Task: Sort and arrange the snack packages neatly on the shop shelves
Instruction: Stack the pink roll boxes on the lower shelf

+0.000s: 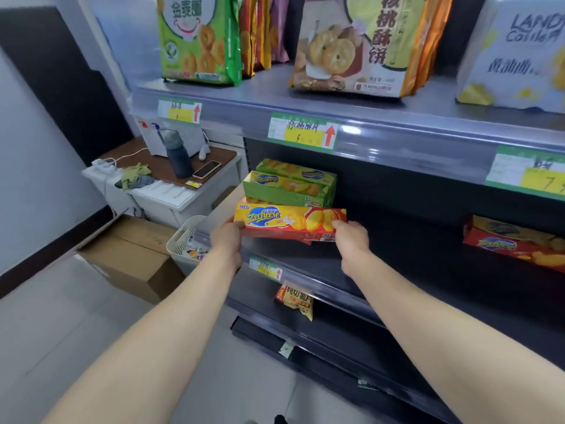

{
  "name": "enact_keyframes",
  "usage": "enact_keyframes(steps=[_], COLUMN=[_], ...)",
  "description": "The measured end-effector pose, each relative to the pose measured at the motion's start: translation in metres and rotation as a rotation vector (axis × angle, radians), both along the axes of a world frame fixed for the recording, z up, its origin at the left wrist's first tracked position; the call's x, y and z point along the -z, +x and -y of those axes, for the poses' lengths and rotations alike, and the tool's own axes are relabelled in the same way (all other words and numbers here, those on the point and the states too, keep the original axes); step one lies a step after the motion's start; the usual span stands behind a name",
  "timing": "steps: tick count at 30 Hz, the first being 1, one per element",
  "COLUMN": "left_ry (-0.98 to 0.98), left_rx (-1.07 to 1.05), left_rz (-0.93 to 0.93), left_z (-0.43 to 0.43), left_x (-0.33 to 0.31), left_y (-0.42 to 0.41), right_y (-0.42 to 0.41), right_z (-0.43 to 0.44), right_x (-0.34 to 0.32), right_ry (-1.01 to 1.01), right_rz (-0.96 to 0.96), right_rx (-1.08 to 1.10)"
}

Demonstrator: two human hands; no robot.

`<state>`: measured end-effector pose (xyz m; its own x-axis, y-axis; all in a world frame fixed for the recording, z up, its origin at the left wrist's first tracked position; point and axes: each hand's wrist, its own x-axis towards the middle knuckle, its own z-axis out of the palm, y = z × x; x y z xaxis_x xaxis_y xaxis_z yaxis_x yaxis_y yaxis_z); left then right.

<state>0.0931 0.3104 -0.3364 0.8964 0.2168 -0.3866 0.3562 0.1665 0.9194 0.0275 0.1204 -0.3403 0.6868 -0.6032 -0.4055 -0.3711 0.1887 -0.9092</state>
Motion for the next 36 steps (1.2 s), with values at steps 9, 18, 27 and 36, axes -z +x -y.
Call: enact_keyframes(steps=[9, 18, 27, 36], left_ry=[-0.005, -0.046, -0.113, -0.089], left_rx=[0.220, 0.375, 0.339, 0.374], left_rz=[-0.007, -0.019, -0.063, 0.021], left_z=[-0.019, -0.031, -0.029, 0.013], left_x=[0.013, 0.027, 0.043, 0.007], left_y=[0.084, 0.145, 0.156, 0.104], right_y=[0.047, 0.082, 0.084, 0.061], right_z=[-0.041, -0.071, -0.077, -0.062], right_x=[0.008, 0.008, 0.015, 0.006], right_ry=[0.010, -0.034, -0.029, -0.191], right_rz=[-0.051, -0.100, -0.018, 0.045], right_rx=[0.128, 0.217, 0.294, 0.372])
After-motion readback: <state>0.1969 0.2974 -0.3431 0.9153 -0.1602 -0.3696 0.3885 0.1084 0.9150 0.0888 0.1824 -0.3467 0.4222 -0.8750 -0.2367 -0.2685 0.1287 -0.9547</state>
